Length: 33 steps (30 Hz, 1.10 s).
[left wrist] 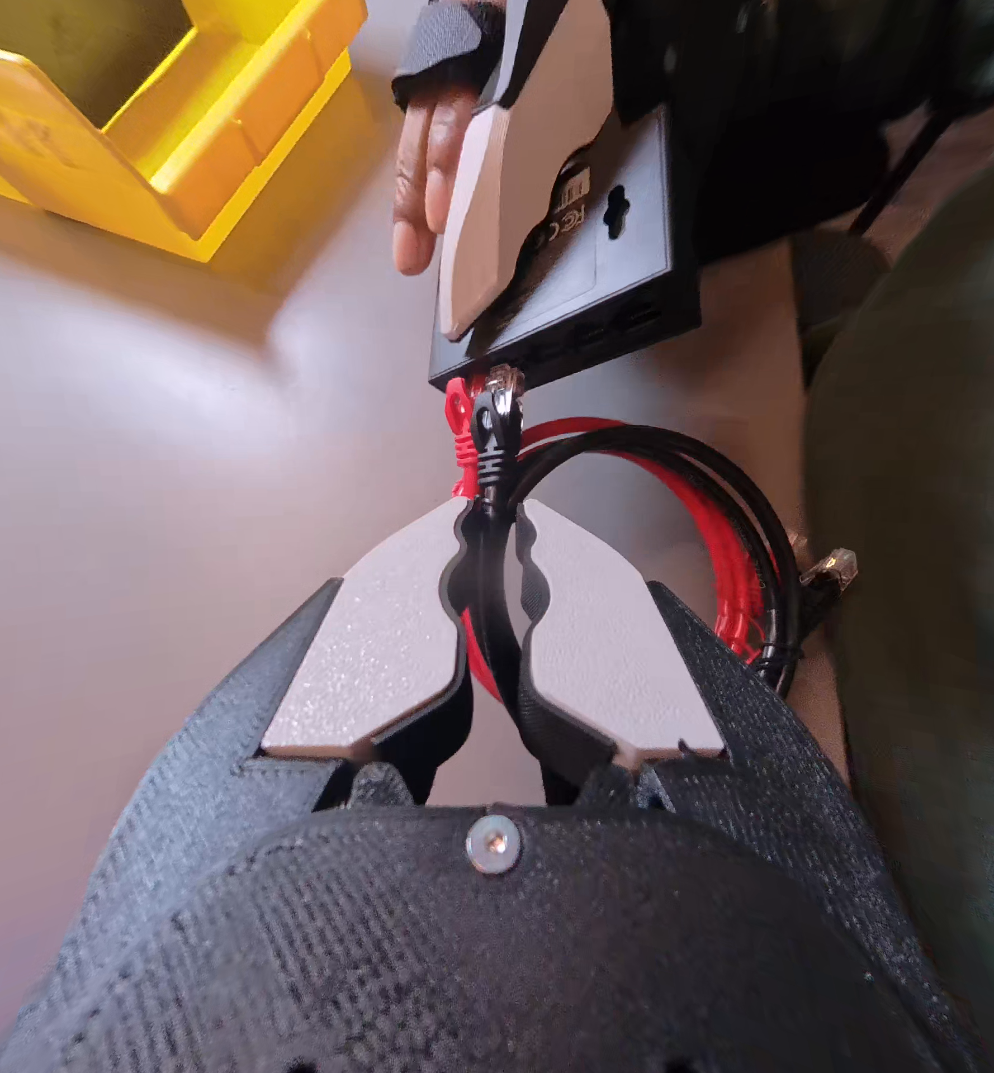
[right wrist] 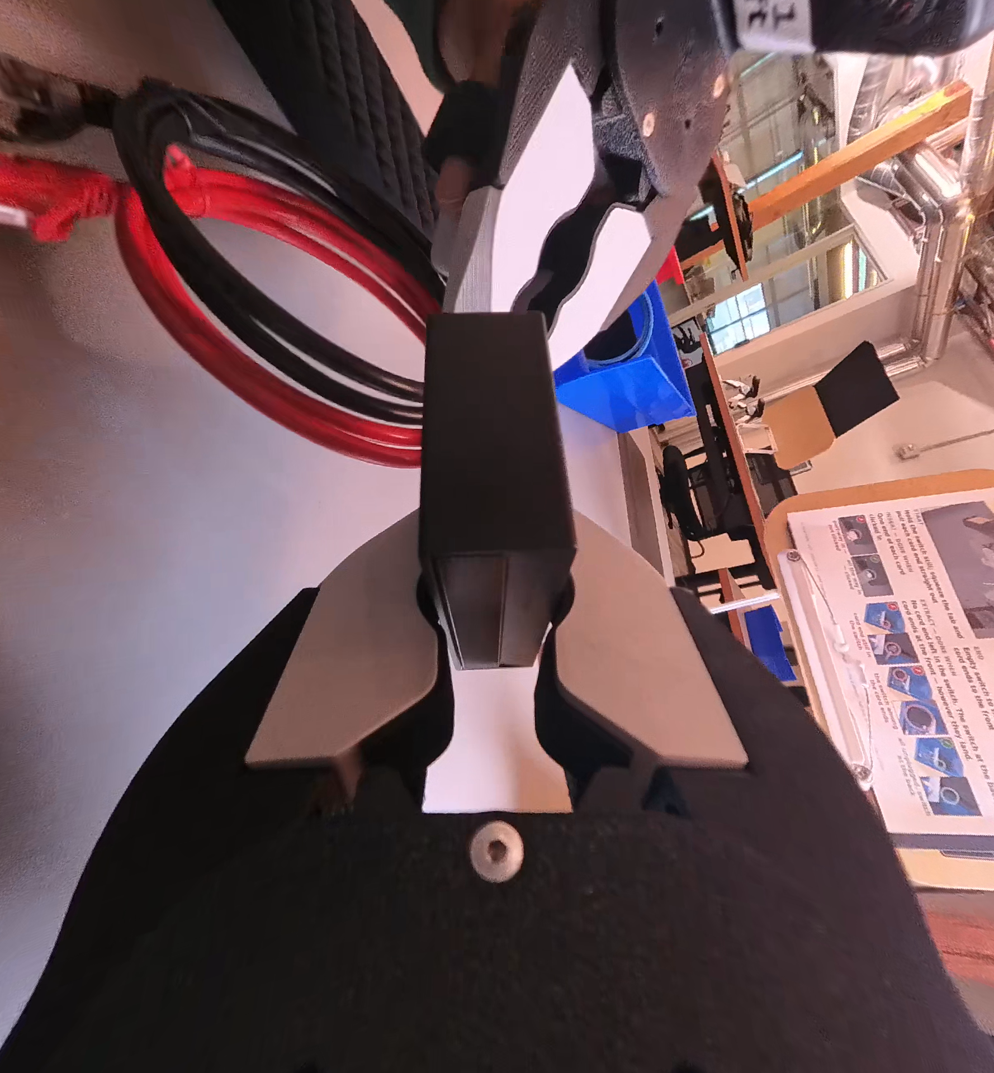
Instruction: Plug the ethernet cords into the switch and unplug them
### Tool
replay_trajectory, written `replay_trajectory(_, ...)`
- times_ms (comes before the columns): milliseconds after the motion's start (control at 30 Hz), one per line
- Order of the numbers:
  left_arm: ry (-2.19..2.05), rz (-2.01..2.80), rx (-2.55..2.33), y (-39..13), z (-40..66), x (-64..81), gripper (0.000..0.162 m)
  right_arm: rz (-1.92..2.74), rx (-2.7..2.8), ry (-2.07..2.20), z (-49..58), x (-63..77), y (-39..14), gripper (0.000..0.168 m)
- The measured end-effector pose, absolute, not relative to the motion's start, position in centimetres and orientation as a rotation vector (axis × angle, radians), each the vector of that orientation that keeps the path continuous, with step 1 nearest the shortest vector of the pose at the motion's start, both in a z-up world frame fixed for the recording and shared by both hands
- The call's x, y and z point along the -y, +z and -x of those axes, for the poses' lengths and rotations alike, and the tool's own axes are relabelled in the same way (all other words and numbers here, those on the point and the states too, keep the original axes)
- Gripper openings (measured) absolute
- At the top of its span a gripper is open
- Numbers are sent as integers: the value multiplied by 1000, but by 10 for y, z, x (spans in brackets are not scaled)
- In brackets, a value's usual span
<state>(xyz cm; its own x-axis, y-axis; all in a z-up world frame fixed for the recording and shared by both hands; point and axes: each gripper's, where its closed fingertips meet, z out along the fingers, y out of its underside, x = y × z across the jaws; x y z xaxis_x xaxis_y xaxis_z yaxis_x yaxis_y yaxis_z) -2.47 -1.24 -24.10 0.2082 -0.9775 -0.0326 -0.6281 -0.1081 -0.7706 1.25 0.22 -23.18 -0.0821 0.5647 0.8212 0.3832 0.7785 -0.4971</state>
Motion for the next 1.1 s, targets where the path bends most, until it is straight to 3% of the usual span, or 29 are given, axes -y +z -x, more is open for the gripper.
replay_trajectory(33, -709, 1810, -1478, -238, 24, 14, 13, 749, 1690, 182, -13, -2, -229, 30)
replay_trajectory(1100, -968, 1774, -1482, -237, 18, 34, 11, 682, 1750, 347, -12, 27, -228, 31)
